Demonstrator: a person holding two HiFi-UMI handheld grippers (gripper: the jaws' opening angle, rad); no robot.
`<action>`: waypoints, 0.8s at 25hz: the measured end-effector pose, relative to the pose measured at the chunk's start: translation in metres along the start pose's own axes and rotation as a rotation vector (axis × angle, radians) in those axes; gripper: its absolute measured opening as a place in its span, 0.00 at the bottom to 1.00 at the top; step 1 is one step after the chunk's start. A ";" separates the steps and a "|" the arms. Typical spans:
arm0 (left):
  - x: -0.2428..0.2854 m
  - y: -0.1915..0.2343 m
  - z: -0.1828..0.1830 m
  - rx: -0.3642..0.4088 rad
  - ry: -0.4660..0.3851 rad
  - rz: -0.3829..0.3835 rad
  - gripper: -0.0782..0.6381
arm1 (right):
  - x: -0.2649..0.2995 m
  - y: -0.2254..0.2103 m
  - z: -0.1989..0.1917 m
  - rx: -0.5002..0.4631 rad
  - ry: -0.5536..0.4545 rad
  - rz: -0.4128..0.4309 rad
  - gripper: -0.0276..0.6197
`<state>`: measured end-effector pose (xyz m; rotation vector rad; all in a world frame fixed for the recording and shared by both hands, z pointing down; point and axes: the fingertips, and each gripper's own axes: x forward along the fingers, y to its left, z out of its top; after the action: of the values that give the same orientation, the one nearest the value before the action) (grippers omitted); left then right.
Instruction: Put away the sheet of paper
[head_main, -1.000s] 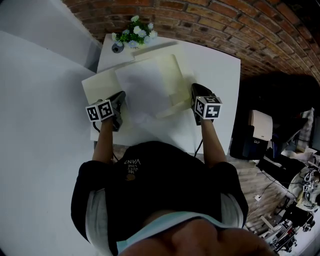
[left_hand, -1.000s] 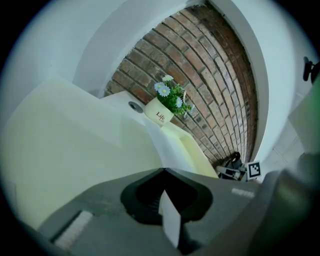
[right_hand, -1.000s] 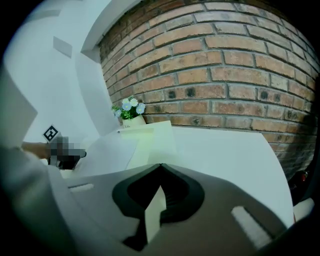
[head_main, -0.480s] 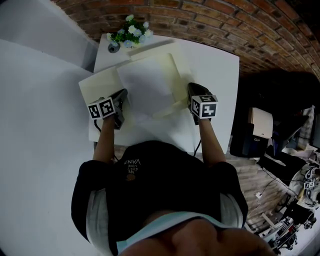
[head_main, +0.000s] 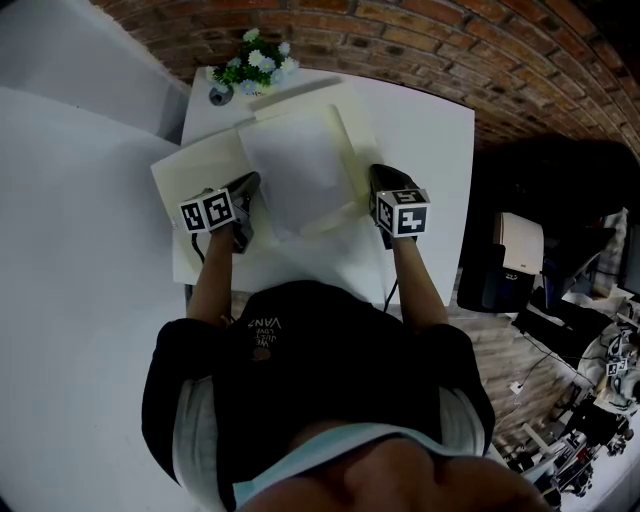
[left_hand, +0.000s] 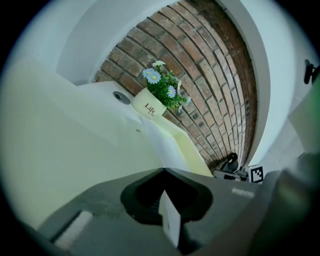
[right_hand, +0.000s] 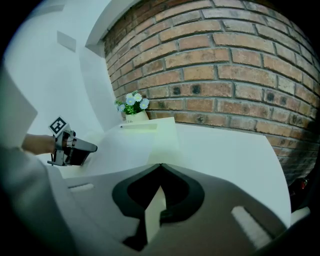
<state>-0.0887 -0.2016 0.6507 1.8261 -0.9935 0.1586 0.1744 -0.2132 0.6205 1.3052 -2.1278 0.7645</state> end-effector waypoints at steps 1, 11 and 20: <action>0.003 -0.002 0.000 0.000 0.000 -0.003 0.11 | 0.000 0.000 0.000 0.000 -0.001 0.001 0.04; 0.025 -0.017 0.000 -0.006 0.008 -0.026 0.11 | 0.000 0.001 0.001 -0.003 0.004 0.010 0.04; 0.037 -0.024 -0.001 -0.042 -0.003 -0.045 0.11 | 0.000 0.001 0.000 -0.001 0.010 0.013 0.04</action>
<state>-0.0475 -0.2178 0.6534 1.8096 -0.9498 0.1070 0.1737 -0.2128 0.6205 1.2858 -2.1310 0.7739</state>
